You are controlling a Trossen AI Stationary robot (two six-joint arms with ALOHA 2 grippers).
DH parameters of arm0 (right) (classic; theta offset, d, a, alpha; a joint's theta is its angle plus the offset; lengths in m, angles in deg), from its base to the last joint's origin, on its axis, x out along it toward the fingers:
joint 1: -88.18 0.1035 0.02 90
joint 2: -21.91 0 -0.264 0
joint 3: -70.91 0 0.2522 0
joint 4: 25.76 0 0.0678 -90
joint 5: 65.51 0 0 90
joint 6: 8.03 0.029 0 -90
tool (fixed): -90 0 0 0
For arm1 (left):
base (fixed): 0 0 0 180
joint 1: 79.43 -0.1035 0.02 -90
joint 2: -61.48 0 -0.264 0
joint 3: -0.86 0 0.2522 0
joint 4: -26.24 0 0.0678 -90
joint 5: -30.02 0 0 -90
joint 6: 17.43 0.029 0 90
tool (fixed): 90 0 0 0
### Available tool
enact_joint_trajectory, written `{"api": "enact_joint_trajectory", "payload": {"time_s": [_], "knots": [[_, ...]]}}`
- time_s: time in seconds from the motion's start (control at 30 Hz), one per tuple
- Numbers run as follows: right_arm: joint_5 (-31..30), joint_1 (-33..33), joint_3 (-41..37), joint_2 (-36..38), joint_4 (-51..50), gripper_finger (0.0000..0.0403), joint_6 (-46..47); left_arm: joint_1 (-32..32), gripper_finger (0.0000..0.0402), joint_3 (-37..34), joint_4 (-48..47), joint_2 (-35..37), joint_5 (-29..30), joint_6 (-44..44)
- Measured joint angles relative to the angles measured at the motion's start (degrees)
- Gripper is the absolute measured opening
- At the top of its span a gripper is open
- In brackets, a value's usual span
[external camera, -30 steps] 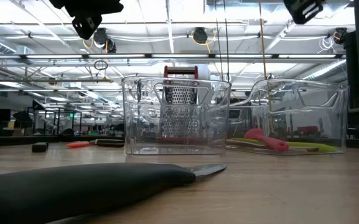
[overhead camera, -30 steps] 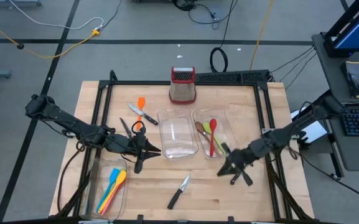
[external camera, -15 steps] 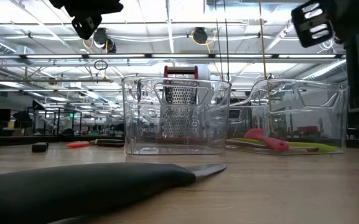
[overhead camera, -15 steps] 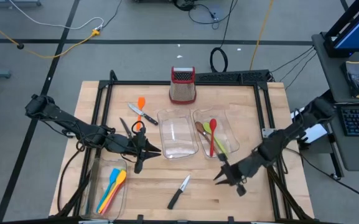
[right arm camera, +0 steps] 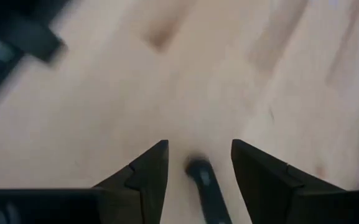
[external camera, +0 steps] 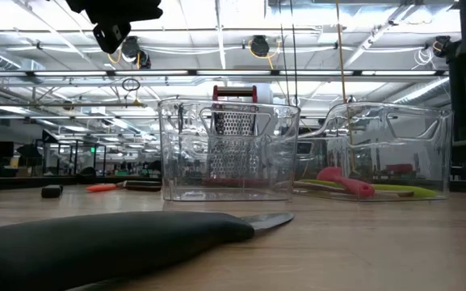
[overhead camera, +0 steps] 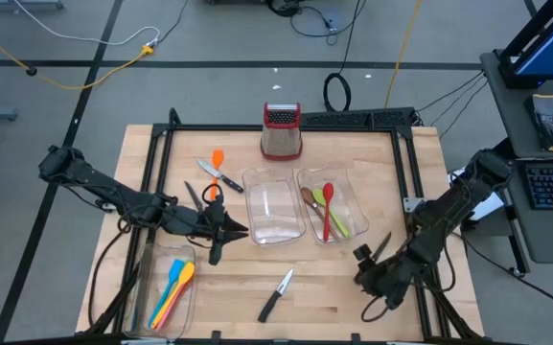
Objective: Pick & Place Kitchen Items
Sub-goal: Put the black knife into the middle transparent bin
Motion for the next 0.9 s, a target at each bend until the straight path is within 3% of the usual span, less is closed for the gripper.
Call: {"api": "enact_joint_trajectory", "payload": {"time_s": [0.37, 0.9], "knots": [[0.2, -1.4, 0.0, 0.0, -13.0, 0.0171, 2.3, -1.1, 0.0065, 0.0, 0.2, 0.0, -0.4, 0.4], [1.6, -1.4, -1.6, -0.1, -16.3, 0.0172, 3.0, -1.1, 0.0065, 0.0, 0.2, 0.0, -0.5, 1.4]]}}
